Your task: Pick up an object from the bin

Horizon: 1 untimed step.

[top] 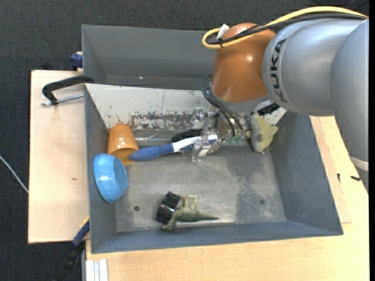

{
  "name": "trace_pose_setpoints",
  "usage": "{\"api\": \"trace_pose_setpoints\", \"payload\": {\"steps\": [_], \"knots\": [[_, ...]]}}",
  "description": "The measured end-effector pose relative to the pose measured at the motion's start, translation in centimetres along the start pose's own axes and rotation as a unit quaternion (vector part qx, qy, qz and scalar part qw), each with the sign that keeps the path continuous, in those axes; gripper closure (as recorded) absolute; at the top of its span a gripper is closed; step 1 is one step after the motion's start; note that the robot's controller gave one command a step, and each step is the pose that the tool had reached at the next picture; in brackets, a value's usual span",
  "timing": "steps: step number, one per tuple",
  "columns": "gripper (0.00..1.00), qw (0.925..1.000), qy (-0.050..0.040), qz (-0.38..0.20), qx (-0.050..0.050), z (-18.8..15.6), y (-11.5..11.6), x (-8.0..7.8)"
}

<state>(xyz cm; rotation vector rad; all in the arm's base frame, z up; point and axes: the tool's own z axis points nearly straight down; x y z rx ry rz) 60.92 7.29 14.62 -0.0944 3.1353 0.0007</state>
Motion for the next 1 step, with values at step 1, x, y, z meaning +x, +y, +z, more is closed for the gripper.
{"api": "trace_pose_setpoints", "payload": {"steps": [1], "knots": [[1.00, 1.0000, -0.0011, -0.001, 0.000, -1.40, 0.06, -0.13]]}}
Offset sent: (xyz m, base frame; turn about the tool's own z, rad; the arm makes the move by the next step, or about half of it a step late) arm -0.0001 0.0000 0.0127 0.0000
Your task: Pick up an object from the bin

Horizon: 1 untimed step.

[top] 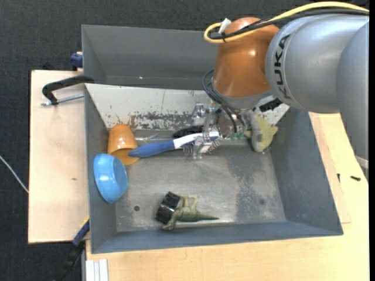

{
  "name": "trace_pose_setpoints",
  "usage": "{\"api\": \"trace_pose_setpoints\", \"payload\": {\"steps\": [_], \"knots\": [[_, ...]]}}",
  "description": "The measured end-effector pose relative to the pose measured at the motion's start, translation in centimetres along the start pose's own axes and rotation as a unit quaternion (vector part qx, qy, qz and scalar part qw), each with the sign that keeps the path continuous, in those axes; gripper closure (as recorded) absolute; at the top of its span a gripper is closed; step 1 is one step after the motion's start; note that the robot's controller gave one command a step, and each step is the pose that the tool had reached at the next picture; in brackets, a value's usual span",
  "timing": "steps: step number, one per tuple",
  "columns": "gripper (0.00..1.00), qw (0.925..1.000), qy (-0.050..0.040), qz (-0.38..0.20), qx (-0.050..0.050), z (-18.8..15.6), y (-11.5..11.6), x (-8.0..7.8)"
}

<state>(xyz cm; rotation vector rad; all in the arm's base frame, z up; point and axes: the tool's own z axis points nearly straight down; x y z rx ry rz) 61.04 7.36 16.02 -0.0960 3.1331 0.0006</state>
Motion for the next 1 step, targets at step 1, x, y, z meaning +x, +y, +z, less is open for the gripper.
{"api": "trace_pose_setpoints", "payload": {"steps": [1], "knots": [[1.00, 1.0000, -0.0003, 0.000, 0.000, -1.82, 0.07, -0.14]]}}
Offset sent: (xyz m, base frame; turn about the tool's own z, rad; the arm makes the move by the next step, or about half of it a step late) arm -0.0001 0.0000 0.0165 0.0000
